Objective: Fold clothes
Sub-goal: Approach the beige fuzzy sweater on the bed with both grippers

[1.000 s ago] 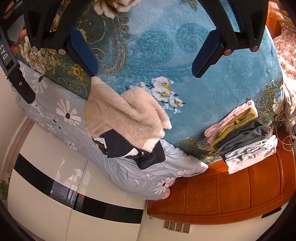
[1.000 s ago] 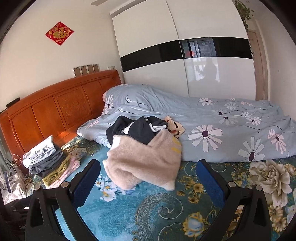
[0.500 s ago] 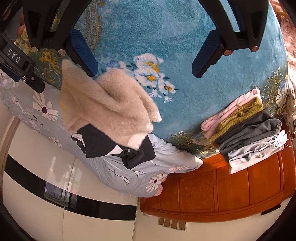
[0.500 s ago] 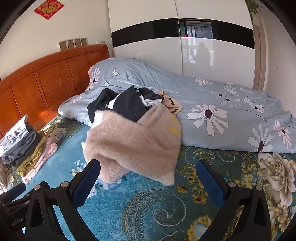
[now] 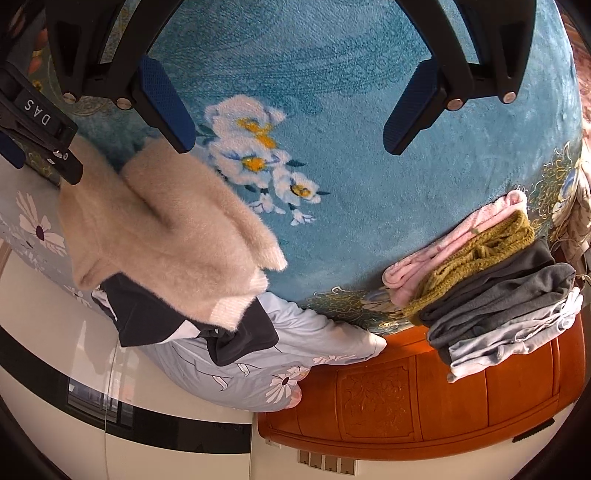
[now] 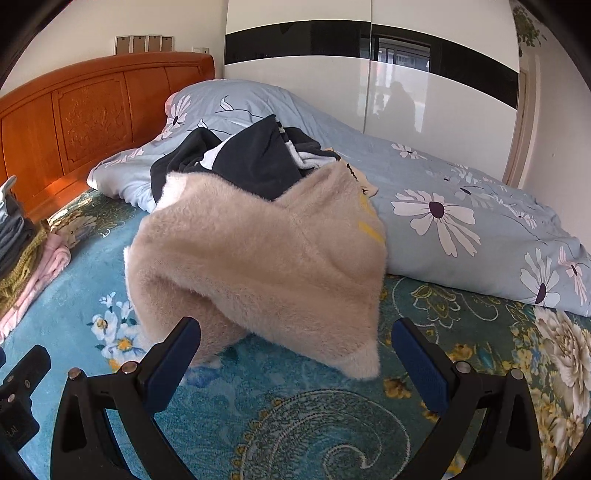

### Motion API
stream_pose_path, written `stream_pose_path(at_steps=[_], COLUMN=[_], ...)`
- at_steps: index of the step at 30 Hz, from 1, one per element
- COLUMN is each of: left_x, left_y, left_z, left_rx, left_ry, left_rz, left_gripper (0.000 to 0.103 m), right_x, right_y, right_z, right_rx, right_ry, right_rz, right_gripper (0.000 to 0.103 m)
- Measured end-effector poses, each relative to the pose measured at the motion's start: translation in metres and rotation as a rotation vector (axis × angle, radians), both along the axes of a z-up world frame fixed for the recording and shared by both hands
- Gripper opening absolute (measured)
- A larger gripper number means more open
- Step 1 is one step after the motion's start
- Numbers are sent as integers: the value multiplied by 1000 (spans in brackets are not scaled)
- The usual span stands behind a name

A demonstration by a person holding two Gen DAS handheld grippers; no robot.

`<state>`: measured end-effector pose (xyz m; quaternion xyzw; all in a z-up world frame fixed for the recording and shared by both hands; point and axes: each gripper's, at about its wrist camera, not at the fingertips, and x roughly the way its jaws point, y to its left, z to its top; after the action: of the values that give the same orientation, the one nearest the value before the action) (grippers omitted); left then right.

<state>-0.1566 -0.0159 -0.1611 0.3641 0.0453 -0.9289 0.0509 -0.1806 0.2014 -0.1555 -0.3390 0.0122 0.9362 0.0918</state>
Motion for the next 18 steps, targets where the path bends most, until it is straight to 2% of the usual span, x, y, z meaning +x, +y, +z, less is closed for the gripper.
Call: stream_pose_path(at_steps=[9, 18], left_x=[-13, -18], left_y=[6, -5], left_z=[-36, -48], left_rx=[14, 21], left_ry=[-46, -68], left_rz=[-16, 10], left_gripper=[103, 103], right_x=[-8, -14], right_y=[-18, -21], right_z=[-45, -56], right_rx=[-6, -3], right_ry=[-68, -82], right_rz=[4, -19], right_gripper=[103, 103])
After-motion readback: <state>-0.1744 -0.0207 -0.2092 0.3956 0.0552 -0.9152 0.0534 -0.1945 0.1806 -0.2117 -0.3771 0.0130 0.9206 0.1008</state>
